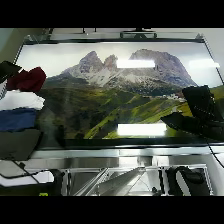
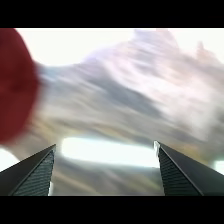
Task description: Fold the shirts.
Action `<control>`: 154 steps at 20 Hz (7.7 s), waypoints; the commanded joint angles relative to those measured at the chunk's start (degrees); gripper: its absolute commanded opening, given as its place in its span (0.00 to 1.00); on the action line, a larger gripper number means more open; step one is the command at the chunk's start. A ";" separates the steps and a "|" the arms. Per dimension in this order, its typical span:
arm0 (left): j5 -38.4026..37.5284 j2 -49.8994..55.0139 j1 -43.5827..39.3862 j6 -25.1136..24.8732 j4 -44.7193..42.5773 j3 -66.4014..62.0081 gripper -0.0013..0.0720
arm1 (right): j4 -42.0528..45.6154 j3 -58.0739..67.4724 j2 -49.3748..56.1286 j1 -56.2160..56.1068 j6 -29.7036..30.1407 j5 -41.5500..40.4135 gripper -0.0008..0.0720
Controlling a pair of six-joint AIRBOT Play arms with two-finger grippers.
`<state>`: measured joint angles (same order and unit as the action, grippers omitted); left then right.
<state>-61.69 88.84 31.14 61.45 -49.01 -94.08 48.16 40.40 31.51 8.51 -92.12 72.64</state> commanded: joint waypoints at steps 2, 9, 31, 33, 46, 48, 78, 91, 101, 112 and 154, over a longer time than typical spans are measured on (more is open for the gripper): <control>4.35 22.58 0.07 0.13 -8.55 -17.05 1.00 | 0.00 0.00 -0.02 -0.02 -0.02 -2.14 0.04; -2.38 31.02 -0.35 2.29 -22.53 -22.12 0.99 | 0.02 -0.02 0.00 -0.02 0.00 -2.78 0.04; -0.92 30.14 -5.77 4.00 -31.34 -22.23 1.00 | -0.02 -0.02 -0.02 -0.02 -0.02 -3.39 0.04; -2.23 31.54 -6.43 5.29 -38.47 -22.23 1.00 | -0.02 -0.02 -0.02 -0.02 -0.02 -3.39 0.04; 2.89 13.60 -19.12 7.17 -25.62 -22.25 0.04 | 0.22 -0.02 -0.02 0.00 0.02 -3.69 0.04; -0.55 8.00 -22.93 5.22 -13.68 -22.25 0.04 | 0.61 -0.02 -0.02 0.00 0.00 -6.16 0.04; -9.03 -2.38 -35.34 8.07 0.42 27.08 0.98 | -6.21 -0.02 27.43 -1.84 23.30 -12.79 0.74; -5.75 20.65 -36.46 5.75 5.99 8.04 0.85 | -37.48 5.03 58.34 -18.51 42.88 -27.71 0.62; -13.20 24.30 -39.30 7.13 5.44 -6.58 0.03 | -37.86 11.37 56.13 -17.97 44.19 -25.22 0.03; -17.75 -5.31 -37.94 6.40 5.62 -26.80 0.04 | -39.63 26.21 20.06 -7.74 43.28 -10.75 0.03; -6.23 -2.10 -21.57 6.51 -1.86 36.48 0.92 | -0.35 25.46 60.83 -10.80 30.71 -9.49 0.91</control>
<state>-72.51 85.03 12.14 70.83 -55.11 -61.04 47.07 65.98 90.63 -0.80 -60.10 63.88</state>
